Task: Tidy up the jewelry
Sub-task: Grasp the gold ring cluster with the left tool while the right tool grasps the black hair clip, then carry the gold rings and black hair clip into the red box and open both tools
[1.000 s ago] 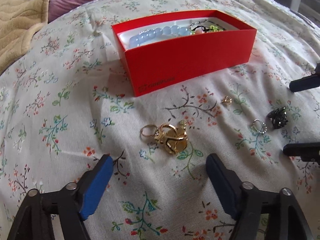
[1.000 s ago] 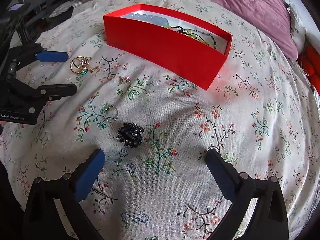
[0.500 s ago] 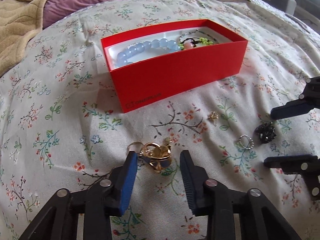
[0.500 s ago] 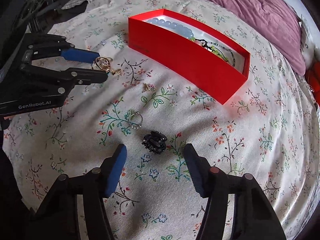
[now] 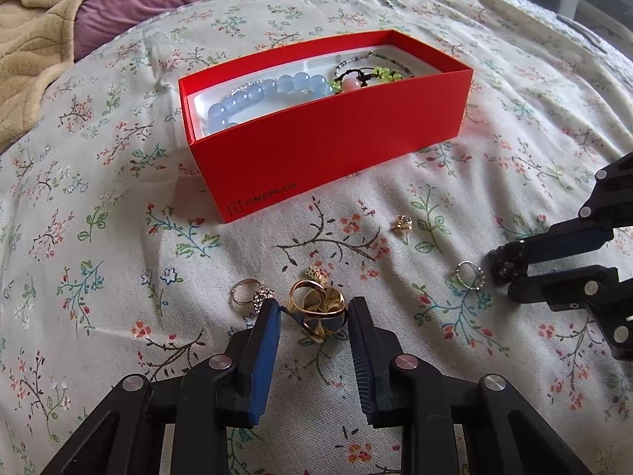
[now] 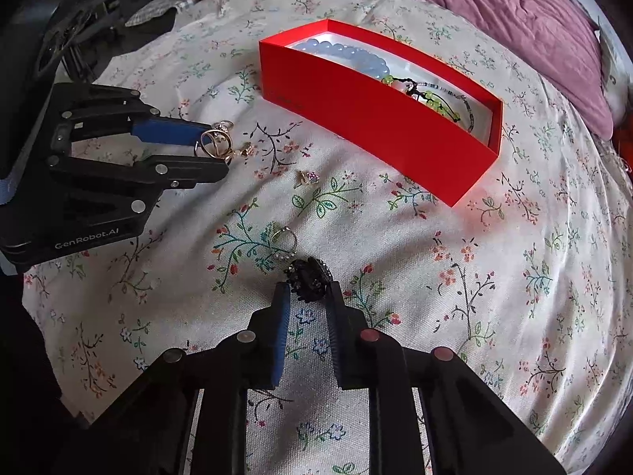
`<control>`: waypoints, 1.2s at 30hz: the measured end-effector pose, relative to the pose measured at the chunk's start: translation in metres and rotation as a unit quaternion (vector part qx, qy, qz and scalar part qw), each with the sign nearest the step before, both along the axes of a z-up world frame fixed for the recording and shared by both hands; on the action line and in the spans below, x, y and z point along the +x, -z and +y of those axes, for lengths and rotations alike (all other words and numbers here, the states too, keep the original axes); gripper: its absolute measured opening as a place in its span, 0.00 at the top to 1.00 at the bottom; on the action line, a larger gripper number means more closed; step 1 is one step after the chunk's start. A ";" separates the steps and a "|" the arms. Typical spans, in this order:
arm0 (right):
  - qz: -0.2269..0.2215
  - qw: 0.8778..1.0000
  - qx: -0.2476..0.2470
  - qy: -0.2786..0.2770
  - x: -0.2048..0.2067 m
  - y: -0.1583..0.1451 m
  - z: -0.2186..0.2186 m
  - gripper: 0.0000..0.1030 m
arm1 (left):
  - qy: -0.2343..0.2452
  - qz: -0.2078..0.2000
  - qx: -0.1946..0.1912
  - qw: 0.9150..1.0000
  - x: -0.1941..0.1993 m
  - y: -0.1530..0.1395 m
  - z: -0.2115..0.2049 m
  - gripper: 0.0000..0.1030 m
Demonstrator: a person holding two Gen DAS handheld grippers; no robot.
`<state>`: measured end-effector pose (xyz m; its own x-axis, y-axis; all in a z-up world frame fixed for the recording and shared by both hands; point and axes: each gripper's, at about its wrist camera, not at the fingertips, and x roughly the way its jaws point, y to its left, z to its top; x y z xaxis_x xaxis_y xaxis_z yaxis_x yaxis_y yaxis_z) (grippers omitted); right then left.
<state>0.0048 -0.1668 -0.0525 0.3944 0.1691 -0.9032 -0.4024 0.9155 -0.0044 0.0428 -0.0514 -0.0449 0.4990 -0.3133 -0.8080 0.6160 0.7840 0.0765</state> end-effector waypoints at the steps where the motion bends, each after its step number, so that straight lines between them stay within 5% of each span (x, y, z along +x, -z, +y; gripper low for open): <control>1: 0.001 1.000 0.005 0.002 0.000 -0.001 -0.002 0.82 | 0.001 0.000 -0.002 1.000 0.000 -0.001 0.000 0.72; 20: -0.013 0.998 0.058 0.030 0.000 -0.034 -0.025 0.82 | -0.030 0.014 -0.027 0.999 0.003 -0.029 0.002 0.72; 36: -0.047 0.990 0.100 0.082 0.036 -0.073 -0.042 0.82 | -0.072 -0.003 -0.095 0.993 0.030 -0.078 -0.008 0.72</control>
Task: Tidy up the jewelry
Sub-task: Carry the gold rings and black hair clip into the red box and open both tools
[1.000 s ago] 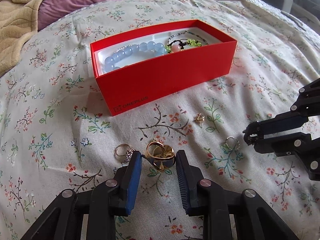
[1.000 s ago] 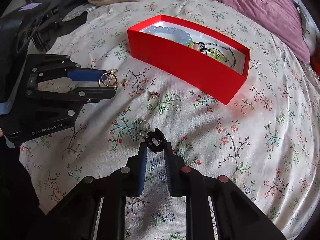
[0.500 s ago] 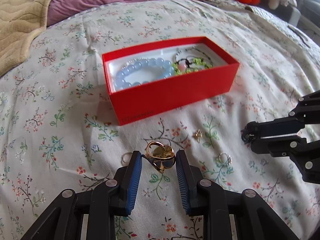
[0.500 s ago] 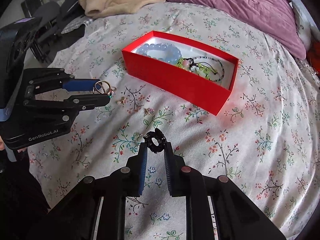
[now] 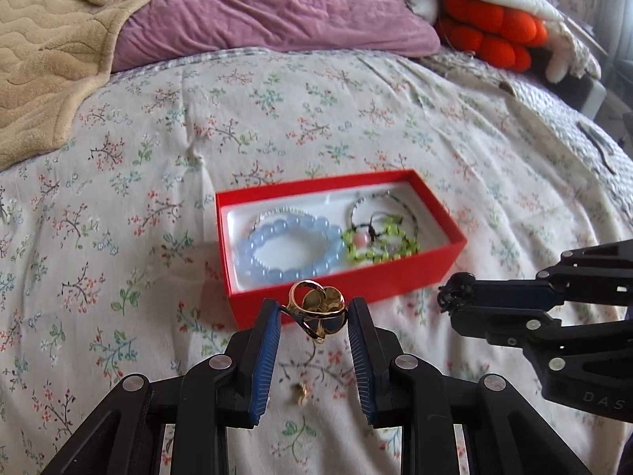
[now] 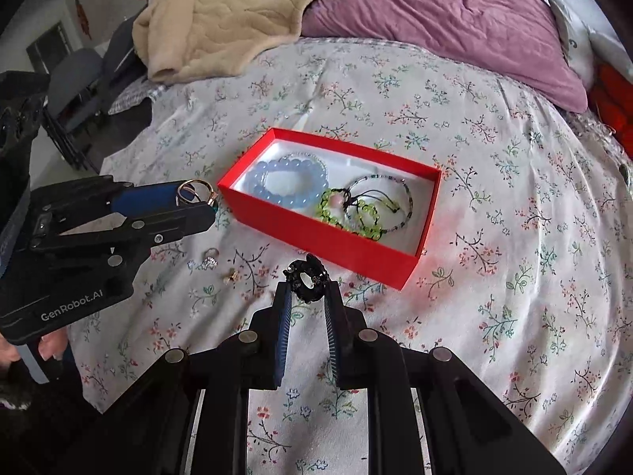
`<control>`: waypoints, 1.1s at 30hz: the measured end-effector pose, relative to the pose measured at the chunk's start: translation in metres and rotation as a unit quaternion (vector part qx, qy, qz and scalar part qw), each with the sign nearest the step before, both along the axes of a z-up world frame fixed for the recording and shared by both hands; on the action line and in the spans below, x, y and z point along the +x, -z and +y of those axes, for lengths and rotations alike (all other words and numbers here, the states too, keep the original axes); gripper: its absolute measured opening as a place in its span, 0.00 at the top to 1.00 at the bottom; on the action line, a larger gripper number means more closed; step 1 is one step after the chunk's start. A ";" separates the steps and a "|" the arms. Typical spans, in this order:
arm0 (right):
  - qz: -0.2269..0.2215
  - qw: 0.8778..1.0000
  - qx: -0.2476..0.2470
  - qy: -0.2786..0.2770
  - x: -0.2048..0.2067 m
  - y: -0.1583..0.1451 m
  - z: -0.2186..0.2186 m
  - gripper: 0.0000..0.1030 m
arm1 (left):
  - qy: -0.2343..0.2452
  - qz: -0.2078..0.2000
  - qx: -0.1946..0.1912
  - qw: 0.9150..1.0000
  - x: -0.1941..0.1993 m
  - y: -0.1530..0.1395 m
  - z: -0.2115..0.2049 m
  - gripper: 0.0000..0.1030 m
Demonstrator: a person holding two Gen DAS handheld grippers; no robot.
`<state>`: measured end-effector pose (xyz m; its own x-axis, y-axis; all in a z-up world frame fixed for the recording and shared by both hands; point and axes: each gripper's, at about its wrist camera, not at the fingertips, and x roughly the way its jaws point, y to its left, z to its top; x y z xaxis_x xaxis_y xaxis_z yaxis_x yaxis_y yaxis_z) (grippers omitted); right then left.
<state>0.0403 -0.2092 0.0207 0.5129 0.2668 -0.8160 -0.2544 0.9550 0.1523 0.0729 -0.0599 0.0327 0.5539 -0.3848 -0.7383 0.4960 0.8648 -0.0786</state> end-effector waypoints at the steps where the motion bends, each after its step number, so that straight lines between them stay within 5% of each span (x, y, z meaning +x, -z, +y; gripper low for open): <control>1: -0.001 1.000 0.000 0.004 0.004 -0.001 -0.001 0.82 | -0.004 -0.001 -0.002 1.000 0.003 -0.001 -0.001 0.72; 17: 0.011 0.994 0.042 0.098 0.057 0.010 -0.022 0.82 | -0.095 0.017 -0.021 0.995 0.055 0.014 -0.010 0.72; 33: 0.031 0.985 0.069 0.158 0.082 0.027 -0.040 0.82 | -0.120 0.014 -0.009 0.993 0.081 0.031 -0.032 0.71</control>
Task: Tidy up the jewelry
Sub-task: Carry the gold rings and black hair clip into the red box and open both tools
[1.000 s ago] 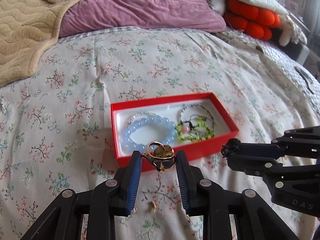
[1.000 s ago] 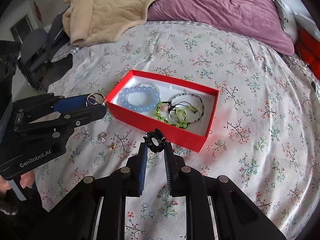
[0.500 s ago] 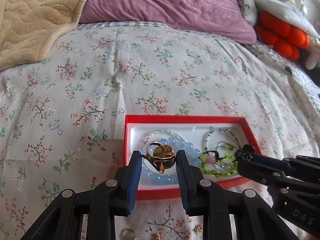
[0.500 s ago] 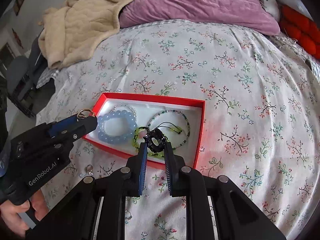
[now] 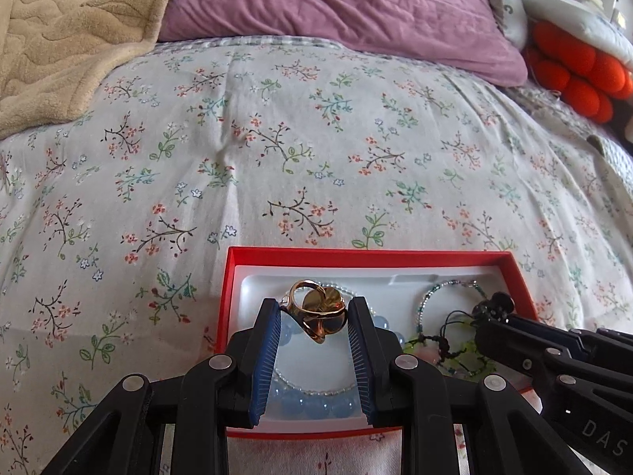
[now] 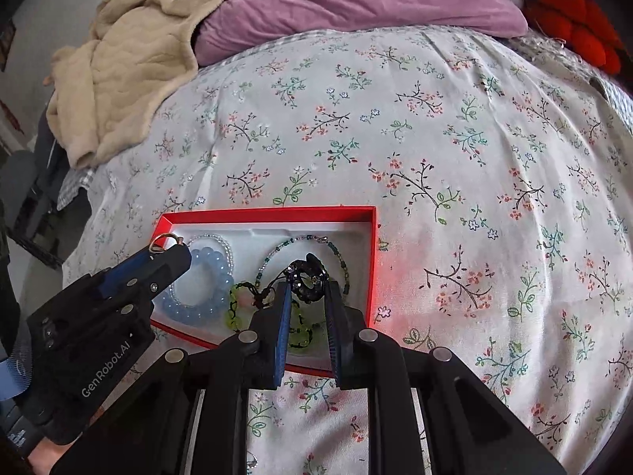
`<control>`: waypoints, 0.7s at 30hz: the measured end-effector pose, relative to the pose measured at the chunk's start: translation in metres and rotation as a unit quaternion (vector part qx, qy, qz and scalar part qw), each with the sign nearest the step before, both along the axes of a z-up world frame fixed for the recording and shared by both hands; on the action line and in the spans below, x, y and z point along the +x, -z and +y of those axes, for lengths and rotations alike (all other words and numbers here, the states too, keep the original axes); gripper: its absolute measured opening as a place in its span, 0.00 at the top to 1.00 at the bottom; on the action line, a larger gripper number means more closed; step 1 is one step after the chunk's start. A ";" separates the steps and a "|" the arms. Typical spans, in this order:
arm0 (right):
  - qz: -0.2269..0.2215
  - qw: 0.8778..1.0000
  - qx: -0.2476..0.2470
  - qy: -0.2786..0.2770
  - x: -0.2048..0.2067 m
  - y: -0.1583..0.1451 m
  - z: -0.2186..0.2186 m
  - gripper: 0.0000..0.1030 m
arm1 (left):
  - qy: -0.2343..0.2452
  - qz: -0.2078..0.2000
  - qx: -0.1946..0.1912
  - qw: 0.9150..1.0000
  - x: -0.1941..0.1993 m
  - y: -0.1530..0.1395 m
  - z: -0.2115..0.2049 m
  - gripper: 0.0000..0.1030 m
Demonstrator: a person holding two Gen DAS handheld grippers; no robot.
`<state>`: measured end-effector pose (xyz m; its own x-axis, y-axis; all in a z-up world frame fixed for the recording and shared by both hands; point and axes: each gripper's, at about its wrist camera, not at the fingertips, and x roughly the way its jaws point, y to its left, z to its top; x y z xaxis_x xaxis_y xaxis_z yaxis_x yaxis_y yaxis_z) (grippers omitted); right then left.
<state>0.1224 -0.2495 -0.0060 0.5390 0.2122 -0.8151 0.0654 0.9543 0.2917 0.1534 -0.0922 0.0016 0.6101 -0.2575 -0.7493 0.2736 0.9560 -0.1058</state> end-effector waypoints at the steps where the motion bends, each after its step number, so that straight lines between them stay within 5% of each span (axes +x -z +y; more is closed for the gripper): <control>1: 0.001 1.000 0.001 0.000 0.001 0.001 -0.001 0.82 | -0.001 0.002 0.000 1.000 0.001 0.001 -0.001 0.71; 15: 0.004 1.000 0.001 -0.007 0.001 0.000 -0.004 0.81 | -0.001 -0.004 0.006 1.000 0.000 0.000 -0.001 0.71; 21: 0.000 1.000 0.000 -0.008 -0.006 -0.009 -0.008 0.81 | -0.006 -0.007 -0.009 1.000 -0.005 -0.011 0.008 0.56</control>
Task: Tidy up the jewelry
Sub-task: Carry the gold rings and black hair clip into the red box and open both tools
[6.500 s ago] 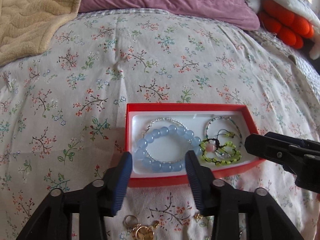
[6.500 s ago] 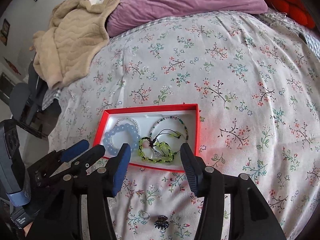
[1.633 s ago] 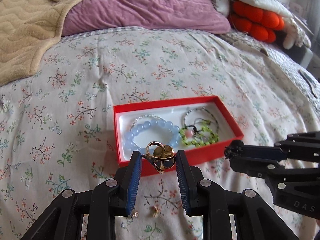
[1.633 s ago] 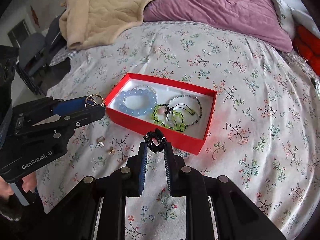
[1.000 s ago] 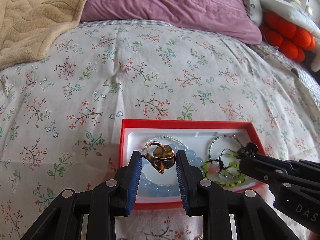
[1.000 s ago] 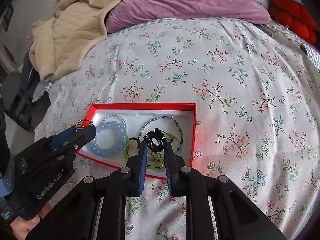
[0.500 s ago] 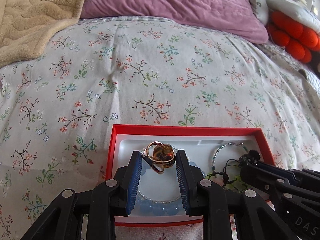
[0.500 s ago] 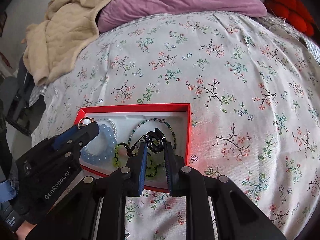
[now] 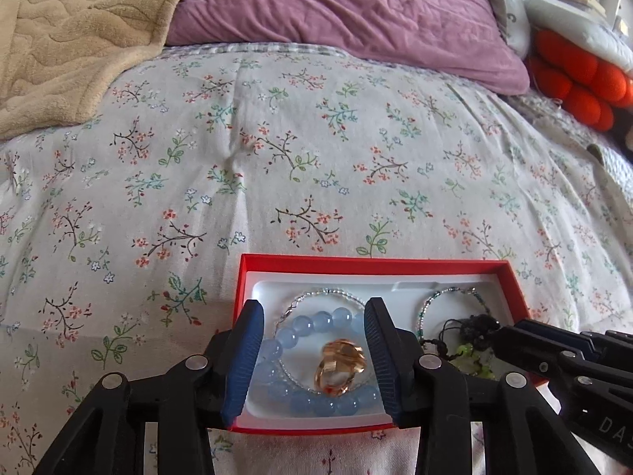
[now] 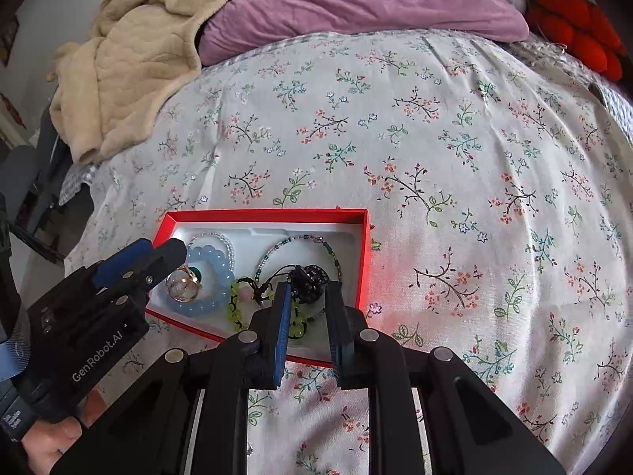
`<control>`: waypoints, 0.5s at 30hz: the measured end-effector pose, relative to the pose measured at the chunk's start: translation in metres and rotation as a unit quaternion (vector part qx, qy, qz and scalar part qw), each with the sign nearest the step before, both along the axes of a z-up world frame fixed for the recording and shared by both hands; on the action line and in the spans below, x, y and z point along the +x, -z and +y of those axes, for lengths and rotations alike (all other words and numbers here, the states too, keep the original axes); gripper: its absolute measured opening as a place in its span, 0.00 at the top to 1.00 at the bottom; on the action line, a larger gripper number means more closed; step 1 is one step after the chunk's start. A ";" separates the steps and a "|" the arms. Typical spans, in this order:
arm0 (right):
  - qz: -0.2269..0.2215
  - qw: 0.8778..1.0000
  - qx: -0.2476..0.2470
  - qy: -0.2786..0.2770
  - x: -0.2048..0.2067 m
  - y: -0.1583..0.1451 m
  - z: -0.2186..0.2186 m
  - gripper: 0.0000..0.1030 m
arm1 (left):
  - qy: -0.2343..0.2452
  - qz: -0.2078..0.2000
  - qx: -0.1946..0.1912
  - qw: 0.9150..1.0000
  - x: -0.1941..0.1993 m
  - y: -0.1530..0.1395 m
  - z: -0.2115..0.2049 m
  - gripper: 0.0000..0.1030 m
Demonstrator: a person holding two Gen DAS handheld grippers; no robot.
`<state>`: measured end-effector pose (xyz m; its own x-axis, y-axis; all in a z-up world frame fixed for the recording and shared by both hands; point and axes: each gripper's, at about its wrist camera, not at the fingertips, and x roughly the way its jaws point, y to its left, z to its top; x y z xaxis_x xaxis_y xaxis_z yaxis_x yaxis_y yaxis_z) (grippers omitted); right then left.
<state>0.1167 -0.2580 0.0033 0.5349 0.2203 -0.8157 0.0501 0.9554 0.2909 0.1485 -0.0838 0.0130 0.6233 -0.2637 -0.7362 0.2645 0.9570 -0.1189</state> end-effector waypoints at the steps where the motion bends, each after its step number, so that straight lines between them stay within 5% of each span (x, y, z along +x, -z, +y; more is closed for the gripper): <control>1: -0.001 1.000 0.002 0.001 -0.001 -0.002 -0.001 0.81 | 0.001 0.000 -0.001 1.000 -0.001 -0.001 0.001 0.55; 8: -0.004 1.000 0.000 -0.010 -0.012 -0.013 -0.003 0.78 | 0.004 -0.004 0.003 1.000 -0.013 -0.012 0.007 0.31; 12: -0.011 1.000 -0.013 -0.015 -0.023 -0.020 -0.001 0.40 | 0.005 -0.002 0.003 1.000 -0.021 -0.017 0.015 0.17; 15: -0.017 0.999 -0.023 -0.017 -0.031 -0.024 0.000 0.36 | 0.000 0.008 0.003 1.000 -0.026 -0.017 0.022 0.09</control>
